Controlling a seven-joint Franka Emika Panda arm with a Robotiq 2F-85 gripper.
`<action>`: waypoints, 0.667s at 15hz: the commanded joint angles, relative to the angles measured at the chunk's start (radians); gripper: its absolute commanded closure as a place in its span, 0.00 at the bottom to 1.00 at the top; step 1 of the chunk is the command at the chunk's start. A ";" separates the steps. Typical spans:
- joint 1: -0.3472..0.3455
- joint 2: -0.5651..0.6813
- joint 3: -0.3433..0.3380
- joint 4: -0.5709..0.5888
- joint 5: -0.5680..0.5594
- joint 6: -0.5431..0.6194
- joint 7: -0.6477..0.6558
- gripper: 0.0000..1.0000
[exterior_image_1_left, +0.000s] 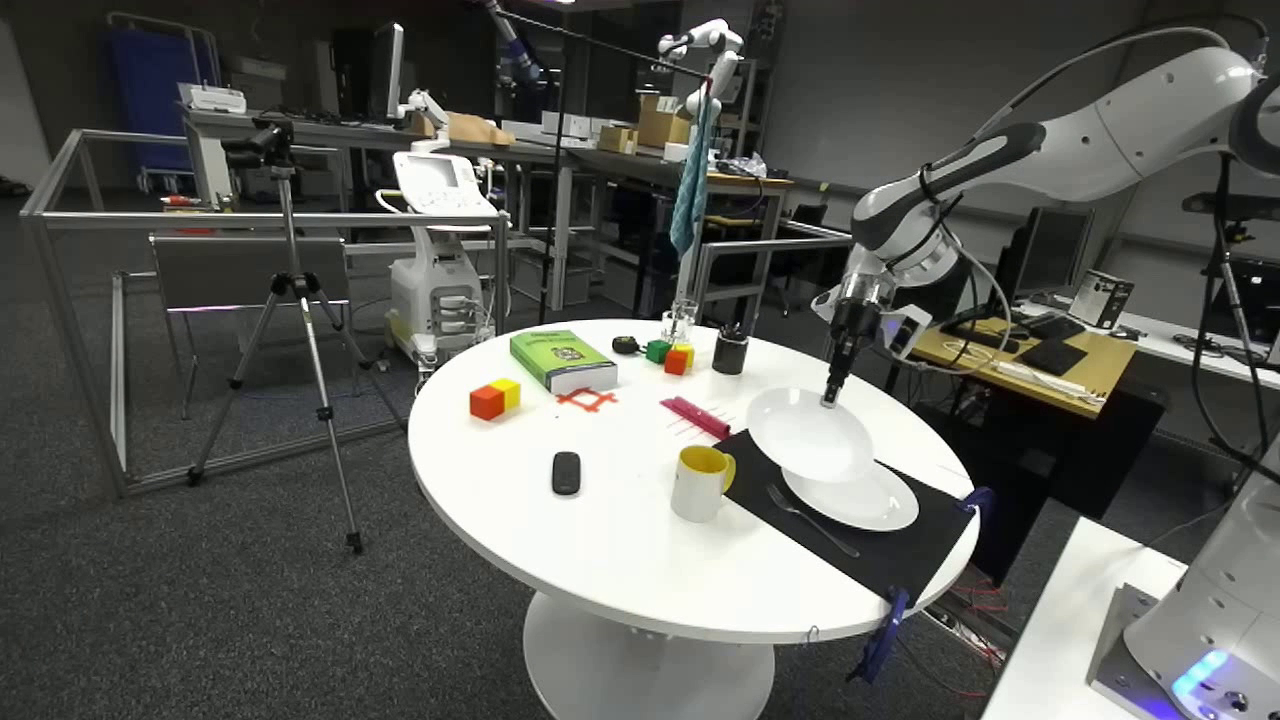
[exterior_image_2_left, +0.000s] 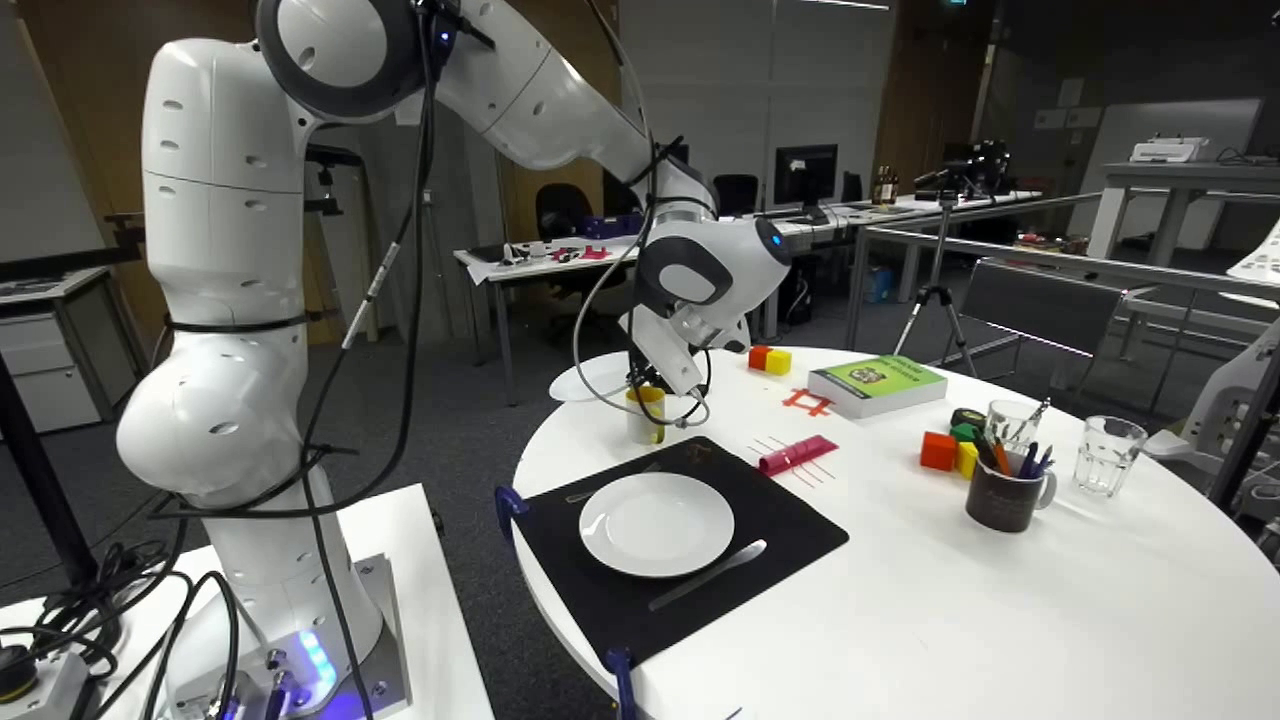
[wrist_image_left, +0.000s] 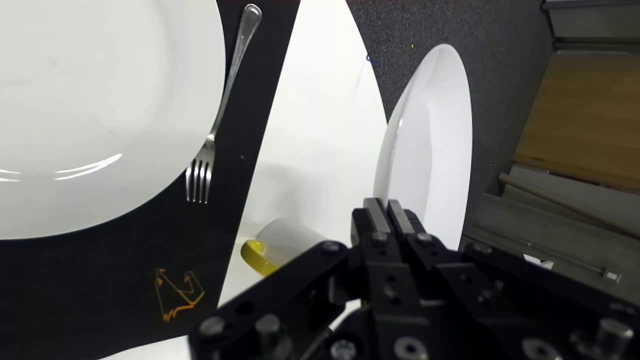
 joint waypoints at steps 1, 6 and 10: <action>-0.024 -0.102 -0.046 -0.089 0.031 0.004 0.013 0.99; -0.081 -0.089 -0.130 -0.099 0.039 -0.016 -0.001 0.99; -0.139 -0.047 -0.184 -0.081 0.059 -0.029 -0.006 0.99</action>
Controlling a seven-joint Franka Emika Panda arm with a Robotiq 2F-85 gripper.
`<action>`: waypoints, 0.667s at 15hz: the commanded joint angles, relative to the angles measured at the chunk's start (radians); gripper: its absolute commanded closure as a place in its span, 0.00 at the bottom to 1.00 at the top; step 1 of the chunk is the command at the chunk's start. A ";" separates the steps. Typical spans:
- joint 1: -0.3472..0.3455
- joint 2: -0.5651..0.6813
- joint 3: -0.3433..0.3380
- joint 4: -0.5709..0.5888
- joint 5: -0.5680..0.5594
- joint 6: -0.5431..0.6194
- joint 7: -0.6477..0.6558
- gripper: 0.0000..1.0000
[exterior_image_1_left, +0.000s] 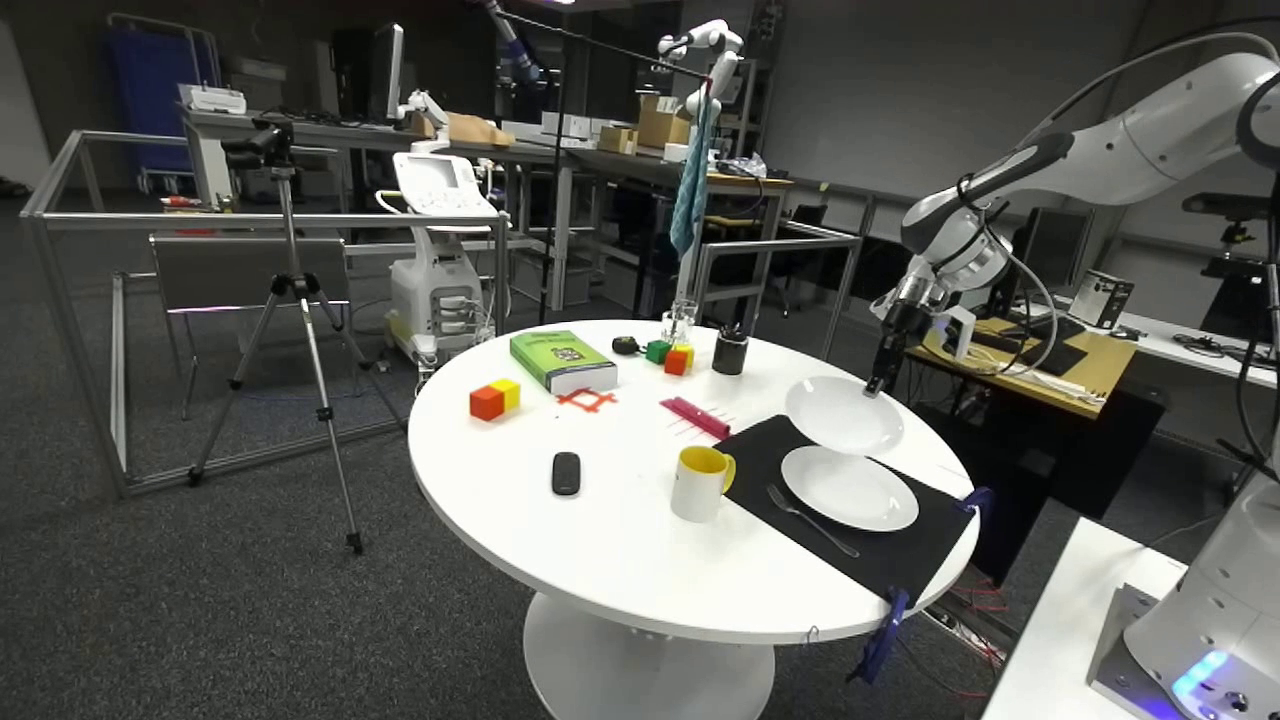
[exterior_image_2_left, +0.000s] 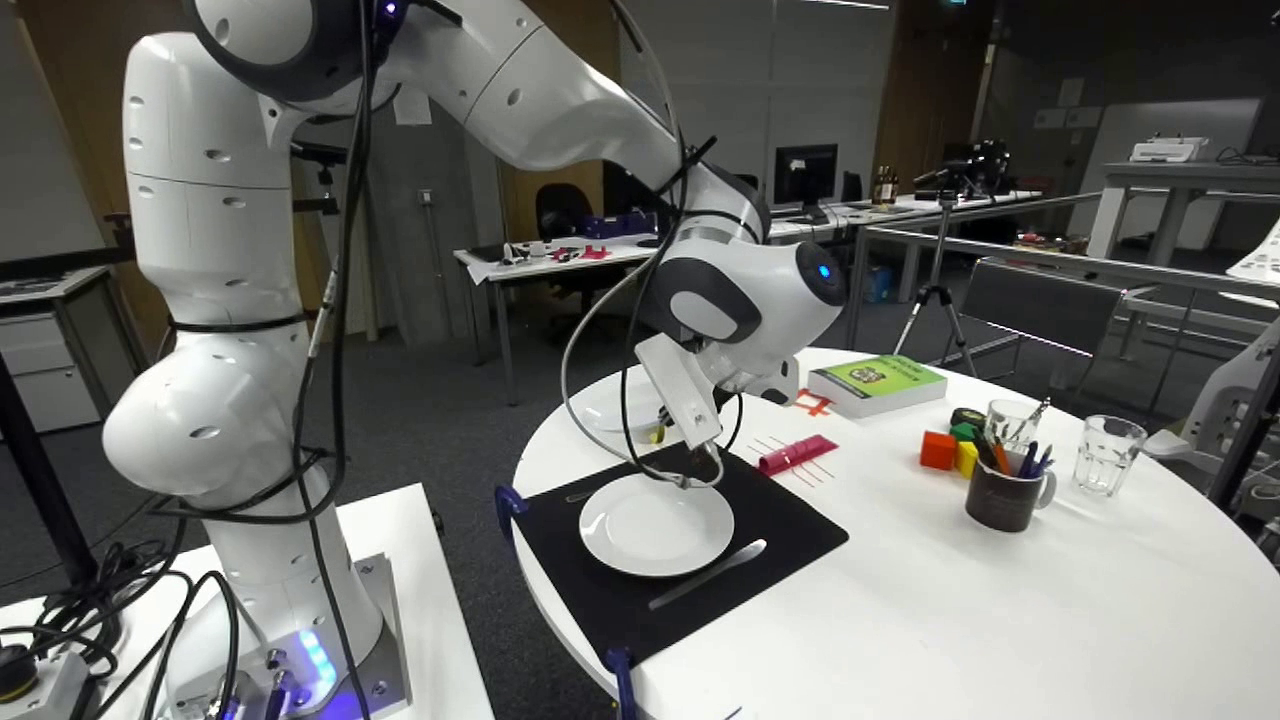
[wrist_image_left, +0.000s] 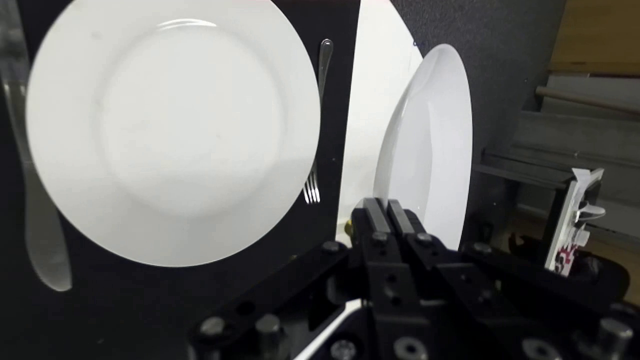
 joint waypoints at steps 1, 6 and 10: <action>-0.054 0.002 -0.033 -0.002 0.053 -0.029 -0.004 0.99; -0.070 0.032 -0.049 0.002 0.048 -0.002 0.000 0.96; -0.075 0.046 -0.049 0.002 0.055 -0.002 0.000 0.96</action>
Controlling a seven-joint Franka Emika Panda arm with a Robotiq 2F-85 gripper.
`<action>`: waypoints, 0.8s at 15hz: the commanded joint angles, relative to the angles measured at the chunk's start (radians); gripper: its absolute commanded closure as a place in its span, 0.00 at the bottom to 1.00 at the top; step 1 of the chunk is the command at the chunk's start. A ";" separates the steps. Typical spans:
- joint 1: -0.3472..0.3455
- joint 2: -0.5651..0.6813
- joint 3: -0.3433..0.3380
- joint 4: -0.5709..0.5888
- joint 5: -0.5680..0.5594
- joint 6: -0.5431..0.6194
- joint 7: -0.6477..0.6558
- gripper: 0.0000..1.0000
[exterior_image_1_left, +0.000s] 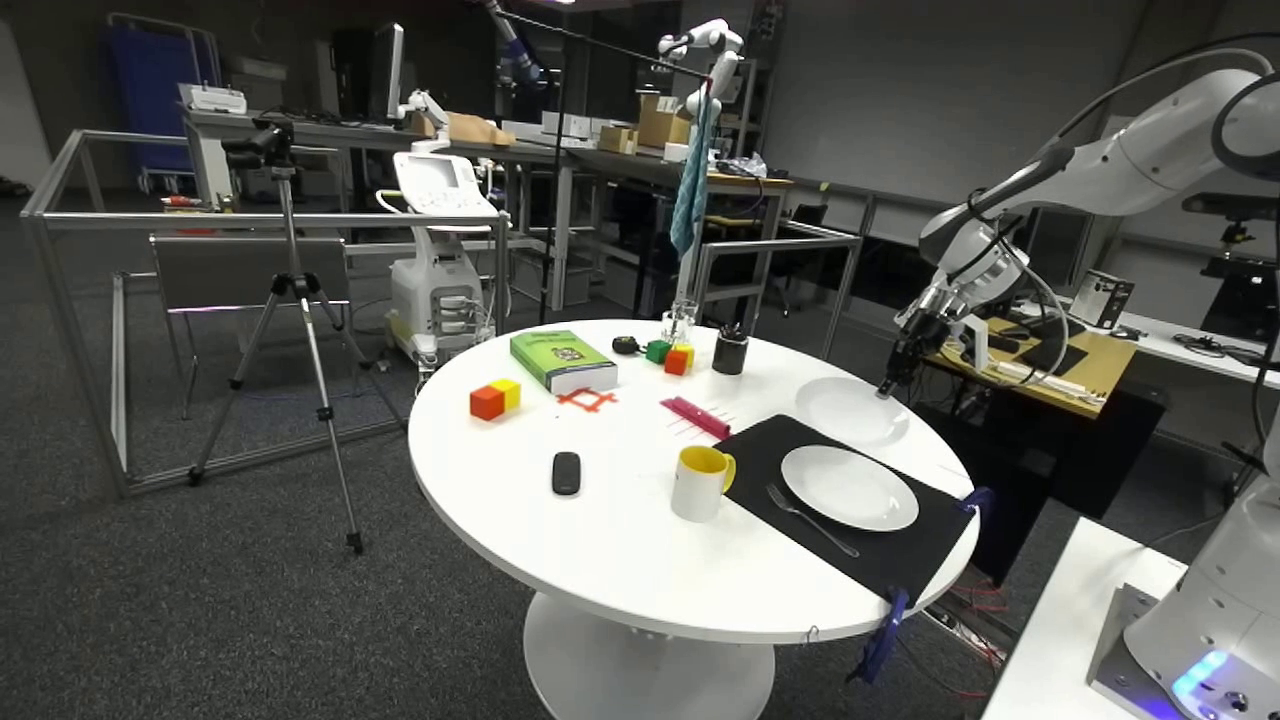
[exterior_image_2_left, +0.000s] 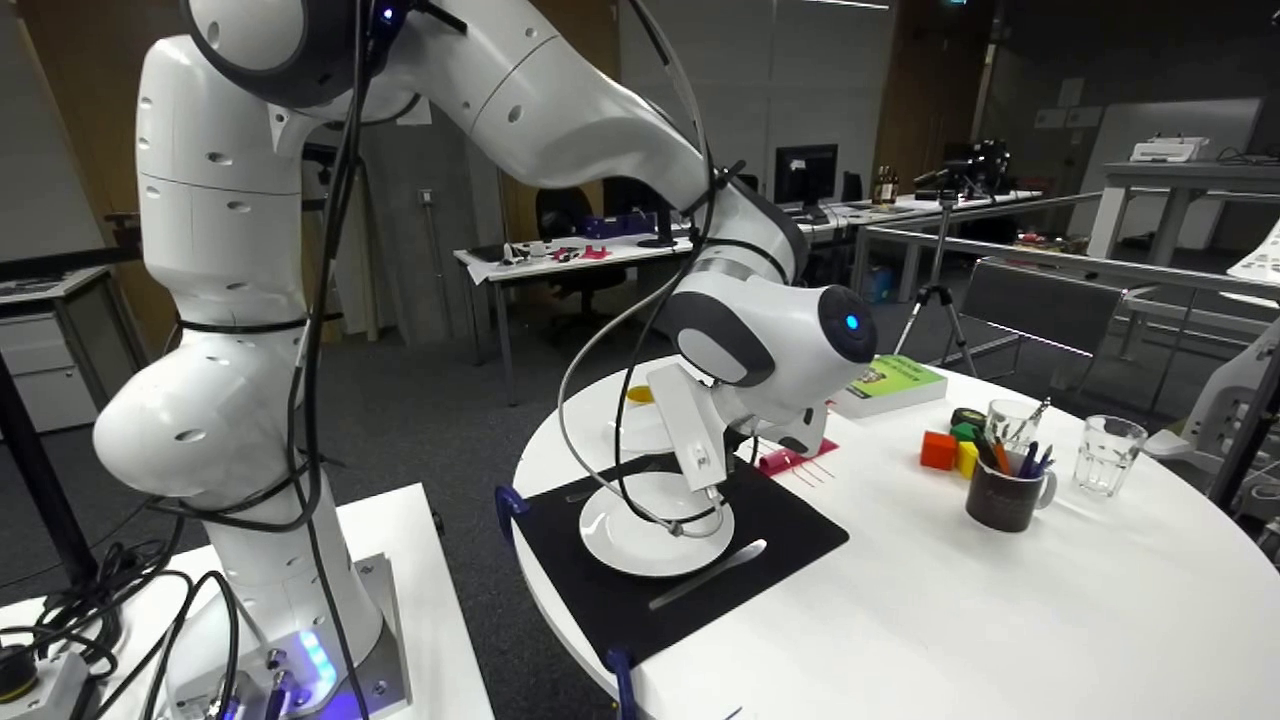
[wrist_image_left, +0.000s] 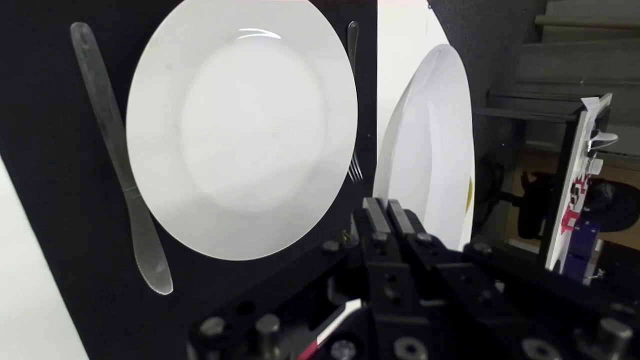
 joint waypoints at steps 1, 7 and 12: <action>-0.003 0.001 0.003 0.002 -0.001 -0.002 0.001 0.96; -0.003 0.002 0.003 0.003 -0.001 -0.002 0.001 0.96; -0.008 0.020 0.003 0.014 0.009 0.001 0.004 0.99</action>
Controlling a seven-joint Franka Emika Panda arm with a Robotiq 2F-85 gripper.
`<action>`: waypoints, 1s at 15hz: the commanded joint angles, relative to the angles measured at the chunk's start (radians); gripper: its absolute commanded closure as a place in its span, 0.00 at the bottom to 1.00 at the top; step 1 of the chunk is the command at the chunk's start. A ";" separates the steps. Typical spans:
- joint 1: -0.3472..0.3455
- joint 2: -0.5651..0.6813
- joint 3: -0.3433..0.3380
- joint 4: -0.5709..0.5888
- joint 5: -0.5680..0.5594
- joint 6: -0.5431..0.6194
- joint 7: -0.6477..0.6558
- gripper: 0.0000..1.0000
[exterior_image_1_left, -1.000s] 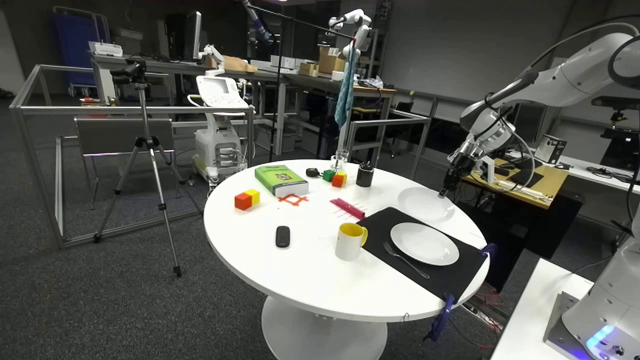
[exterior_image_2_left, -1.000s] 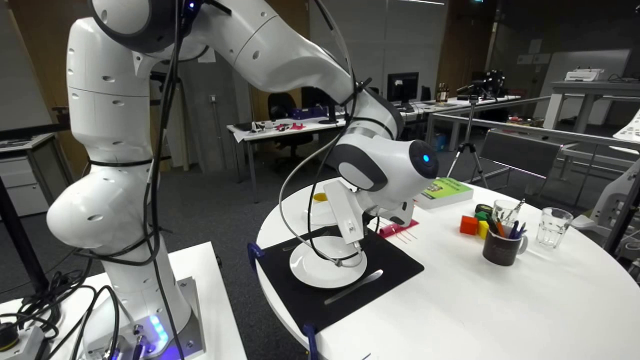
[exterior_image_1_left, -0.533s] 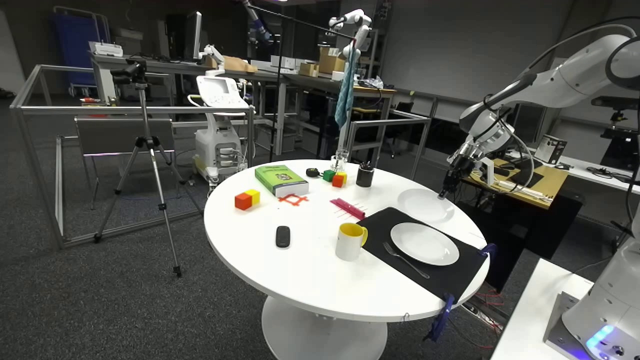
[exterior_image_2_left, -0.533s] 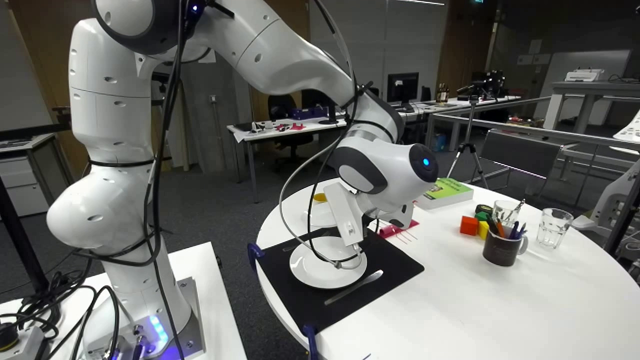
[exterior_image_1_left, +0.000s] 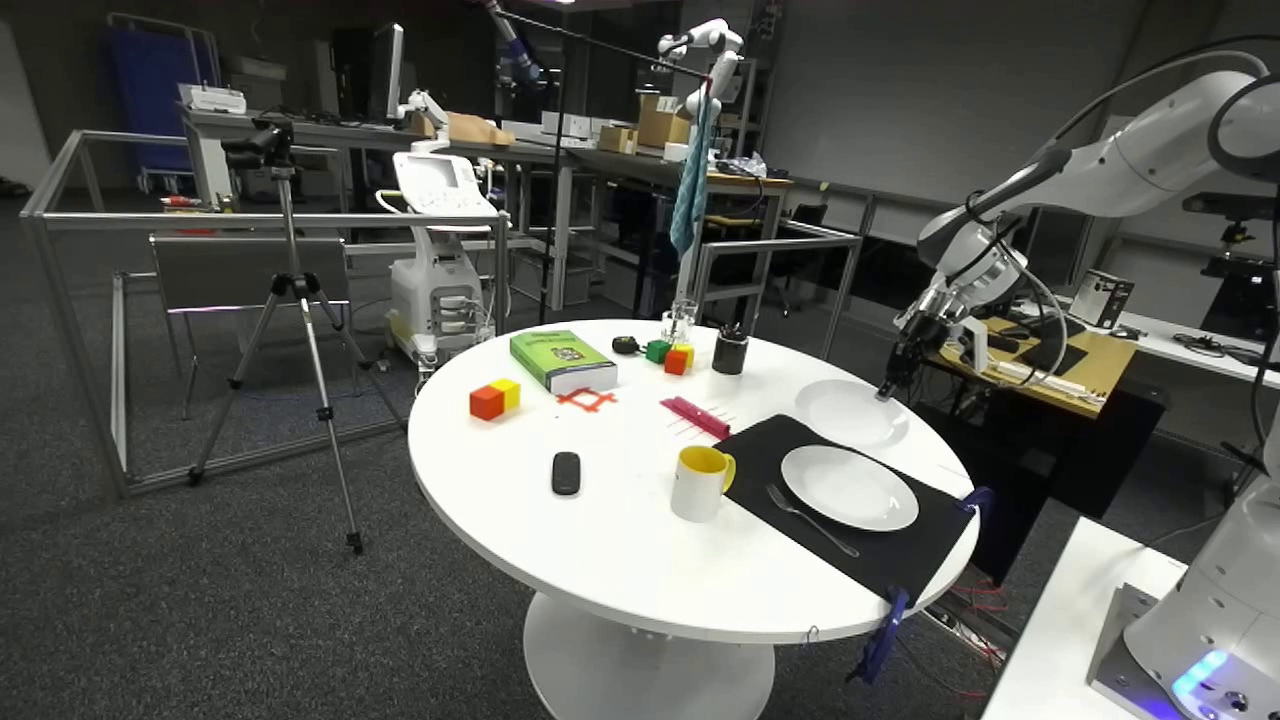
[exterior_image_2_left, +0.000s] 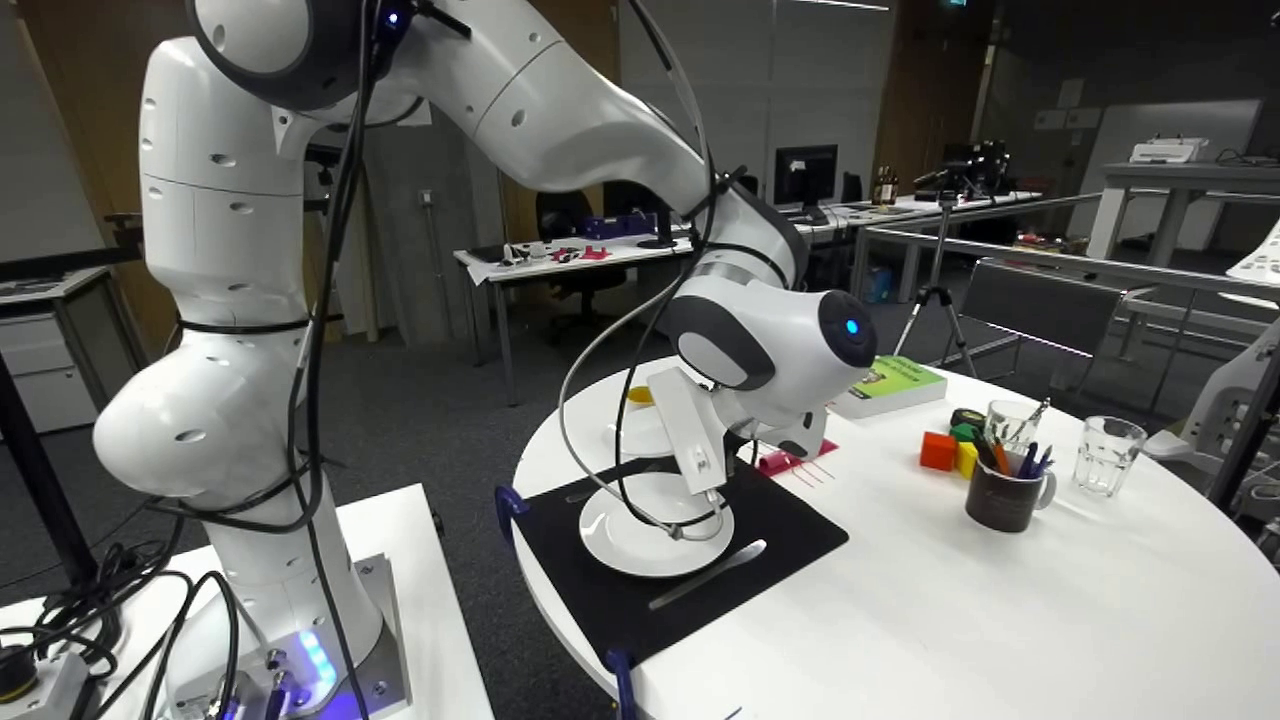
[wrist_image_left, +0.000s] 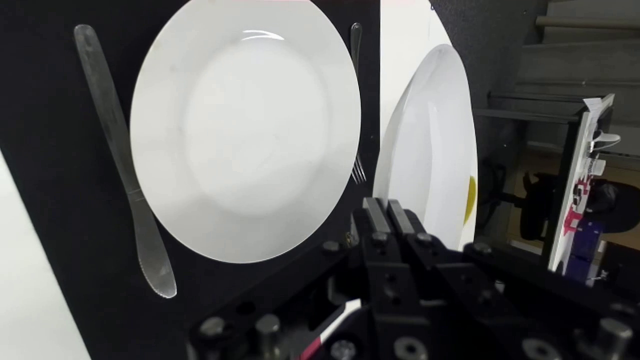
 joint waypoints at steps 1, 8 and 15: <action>-0.011 0.024 0.002 0.021 0.015 -0.006 0.007 0.99; -0.036 0.143 0.010 0.102 0.034 -0.028 0.024 0.99; -0.051 0.218 0.026 0.161 0.033 -0.034 0.025 0.99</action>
